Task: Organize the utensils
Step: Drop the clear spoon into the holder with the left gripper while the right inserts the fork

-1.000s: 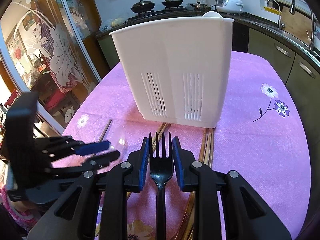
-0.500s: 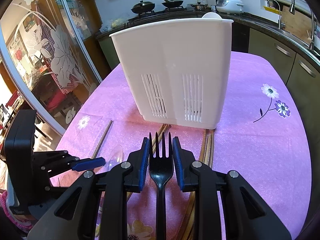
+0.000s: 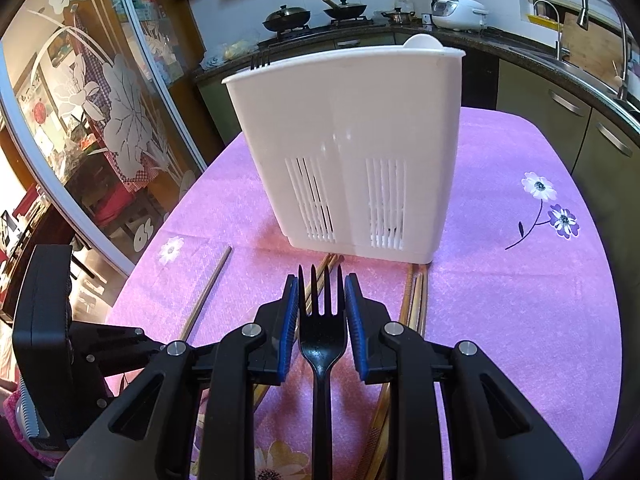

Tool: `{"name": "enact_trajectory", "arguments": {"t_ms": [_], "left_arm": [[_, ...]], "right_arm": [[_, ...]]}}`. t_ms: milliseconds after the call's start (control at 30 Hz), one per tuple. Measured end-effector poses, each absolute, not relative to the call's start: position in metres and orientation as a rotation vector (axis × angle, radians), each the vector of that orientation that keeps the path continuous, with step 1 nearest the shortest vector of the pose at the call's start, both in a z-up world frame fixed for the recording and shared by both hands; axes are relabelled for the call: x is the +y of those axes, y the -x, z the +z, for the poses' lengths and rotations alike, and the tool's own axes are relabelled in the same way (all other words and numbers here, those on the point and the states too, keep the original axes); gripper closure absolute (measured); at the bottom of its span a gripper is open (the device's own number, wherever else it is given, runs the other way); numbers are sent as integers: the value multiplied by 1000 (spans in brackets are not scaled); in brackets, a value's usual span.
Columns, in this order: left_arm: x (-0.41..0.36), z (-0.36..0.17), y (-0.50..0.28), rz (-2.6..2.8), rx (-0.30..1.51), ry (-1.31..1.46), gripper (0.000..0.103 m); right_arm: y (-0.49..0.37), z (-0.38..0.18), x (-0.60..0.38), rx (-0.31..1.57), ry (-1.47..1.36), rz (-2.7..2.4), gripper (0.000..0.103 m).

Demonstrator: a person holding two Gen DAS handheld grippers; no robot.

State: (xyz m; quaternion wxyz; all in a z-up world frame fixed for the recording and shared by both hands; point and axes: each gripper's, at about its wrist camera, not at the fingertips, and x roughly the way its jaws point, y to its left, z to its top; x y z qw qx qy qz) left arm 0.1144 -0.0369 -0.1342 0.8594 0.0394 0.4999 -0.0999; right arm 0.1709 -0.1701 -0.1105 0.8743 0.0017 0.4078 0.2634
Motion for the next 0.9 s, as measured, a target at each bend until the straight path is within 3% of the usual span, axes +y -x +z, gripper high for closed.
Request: {"name": "enact_trajectory", "arguments": {"t_ms": [500,900], "left_arm": [[-19,-36,-119,-247,749,3,95],[-33,60,-148,-326,521,53,94]], "right_arm": [[-165,-61,-187,729,-41,553,79],[-161,37,-209,515,-65,539,79]]}}
